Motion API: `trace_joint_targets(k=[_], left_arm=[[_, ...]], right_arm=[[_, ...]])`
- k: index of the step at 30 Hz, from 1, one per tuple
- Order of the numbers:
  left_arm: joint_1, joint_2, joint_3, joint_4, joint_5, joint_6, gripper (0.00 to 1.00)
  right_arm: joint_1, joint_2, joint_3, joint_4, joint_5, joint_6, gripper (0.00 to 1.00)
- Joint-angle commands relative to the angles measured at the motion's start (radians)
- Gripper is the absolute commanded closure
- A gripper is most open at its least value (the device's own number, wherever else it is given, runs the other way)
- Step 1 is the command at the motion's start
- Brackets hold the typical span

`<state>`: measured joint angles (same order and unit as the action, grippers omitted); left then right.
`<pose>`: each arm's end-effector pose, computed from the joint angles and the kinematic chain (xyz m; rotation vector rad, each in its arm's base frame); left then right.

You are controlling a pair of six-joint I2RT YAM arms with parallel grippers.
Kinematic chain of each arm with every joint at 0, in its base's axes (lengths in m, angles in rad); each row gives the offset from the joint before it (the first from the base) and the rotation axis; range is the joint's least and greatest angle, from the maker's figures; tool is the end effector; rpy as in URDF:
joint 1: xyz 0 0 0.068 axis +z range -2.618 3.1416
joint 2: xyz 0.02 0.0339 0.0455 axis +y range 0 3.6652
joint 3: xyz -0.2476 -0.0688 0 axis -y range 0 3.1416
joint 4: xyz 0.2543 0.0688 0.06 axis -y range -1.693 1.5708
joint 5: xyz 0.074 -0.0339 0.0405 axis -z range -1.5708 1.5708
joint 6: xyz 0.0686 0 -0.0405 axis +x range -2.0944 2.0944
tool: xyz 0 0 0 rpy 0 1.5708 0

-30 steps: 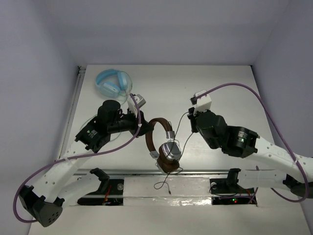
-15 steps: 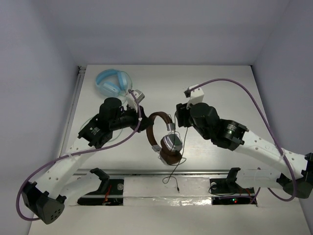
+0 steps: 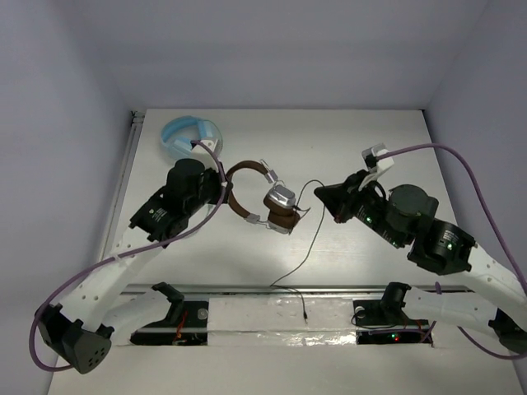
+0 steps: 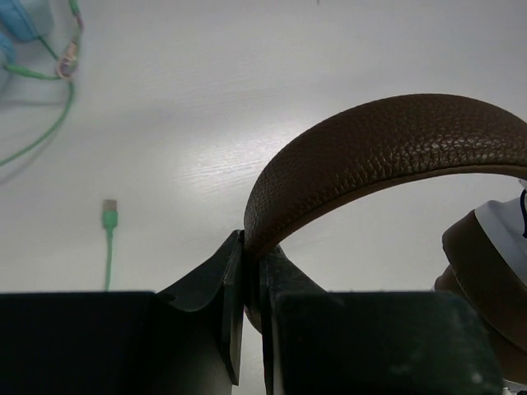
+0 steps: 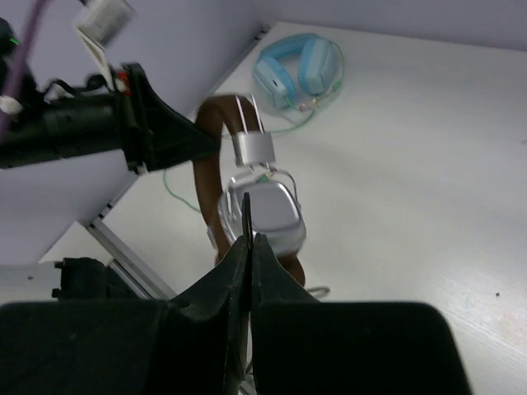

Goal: Wrap the headphones

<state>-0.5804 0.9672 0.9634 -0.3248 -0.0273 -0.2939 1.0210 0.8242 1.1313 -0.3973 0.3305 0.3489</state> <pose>0.2259 -0.1459 0.3304 0.2582 1.9225 -0.5636 0.1310 0.1712 0.4168 -0.3149 1.6840 0.7602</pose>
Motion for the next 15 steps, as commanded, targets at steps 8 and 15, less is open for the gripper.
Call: trace_joint_targets(k=[8,15], left_arm=[[0.014,-0.071,0.155,0.096,-0.134,-0.095,1.0],[0.033,-0.084,0.178,0.226,-0.042,-0.215,1.0]], right_arm=[[-0.001,-0.085,-0.07,-0.066,-0.231,-0.005,1.0],[-0.001,0.032,-0.157,-0.071,-0.226,0.025,1.0]])
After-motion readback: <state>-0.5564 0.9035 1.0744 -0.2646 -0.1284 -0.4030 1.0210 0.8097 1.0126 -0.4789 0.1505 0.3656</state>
